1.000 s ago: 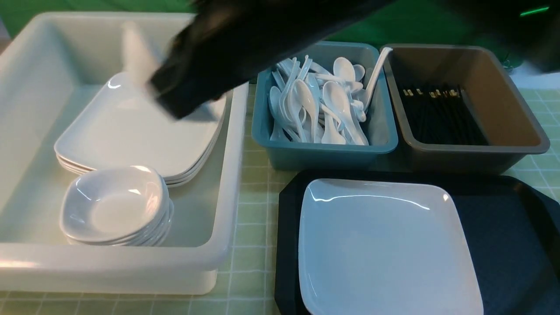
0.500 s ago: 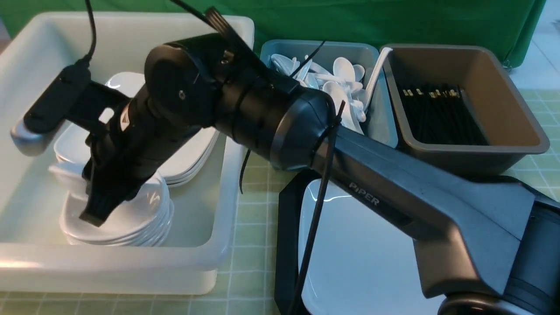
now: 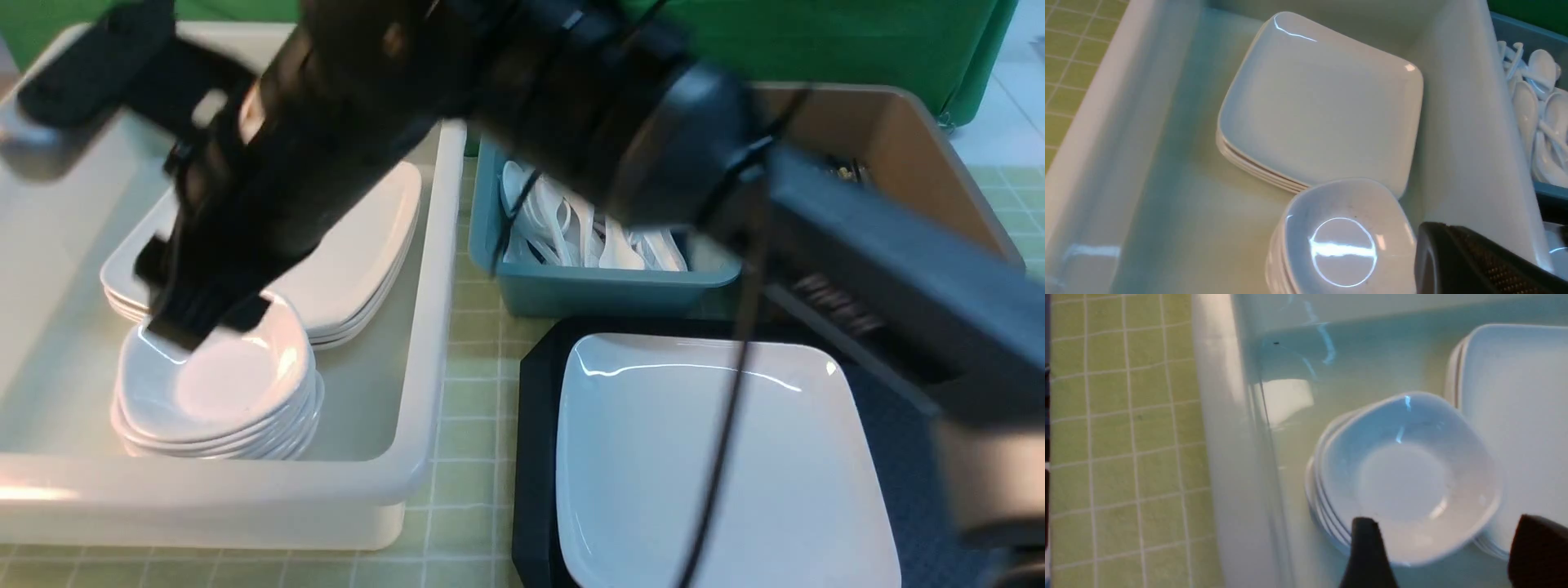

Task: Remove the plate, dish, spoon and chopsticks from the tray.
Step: Use the right arm to grab a plate from the dinner plate

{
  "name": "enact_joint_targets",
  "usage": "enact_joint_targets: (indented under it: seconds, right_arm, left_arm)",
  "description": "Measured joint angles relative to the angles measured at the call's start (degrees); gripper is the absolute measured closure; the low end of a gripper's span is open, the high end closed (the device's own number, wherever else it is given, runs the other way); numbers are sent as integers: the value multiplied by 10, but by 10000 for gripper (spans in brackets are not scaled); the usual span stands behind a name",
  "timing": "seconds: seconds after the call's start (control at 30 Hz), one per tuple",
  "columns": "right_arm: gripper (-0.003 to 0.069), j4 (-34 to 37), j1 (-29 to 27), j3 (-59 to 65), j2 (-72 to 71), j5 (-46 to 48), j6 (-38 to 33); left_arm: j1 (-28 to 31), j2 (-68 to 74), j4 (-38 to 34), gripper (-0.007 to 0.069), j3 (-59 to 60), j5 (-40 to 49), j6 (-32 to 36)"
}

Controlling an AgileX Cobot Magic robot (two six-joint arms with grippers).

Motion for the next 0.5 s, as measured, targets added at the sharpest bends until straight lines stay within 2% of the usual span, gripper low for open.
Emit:
enact_joint_targets:
  seconds: [0.03, 0.07, 0.1, 0.13, 0.2, 0.3, 0.4, 0.43, 0.5]
  right_arm:
    - [274, -22, -3, 0, -11, 13, 11]
    - [340, -59, -12, 4, -38, 24, 41]
    - [354, -66, -12, 5, -38, 25, 45]
    - [476, -111, -33, 20, -77, 29, 70]
    - [594, -144, -67, 54, -120, 30, 94]
    - [646, -148, -135, 135, -193, 30, 110]
    - [659, -123, -239, 270, -279, 30, 117]
    - [661, -106, -295, 332, -307, 29, 117]
    - [659, -75, -370, 426, -341, 23, 117]
  left_arm:
    - [-6, 0, -4, 641, 0, 0, 4]
    - [-19, 0, -12, 641, 0, 2, 10]
    - [-25, 0, -14, 641, 0, 2, 11]
    - [-56, 1, -25, 641, 0, 7, 16]
    - [-106, 4, -32, 641, 0, 17, 22]
    - [-178, 10, -17, 641, 0, 30, 24]
    - [-251, 16, 15, 641, 0, 42, 22]
    - [-269, 18, 27, 640, 0, 44, 19]
    - [-297, 19, 40, 640, 1, 44, 7]
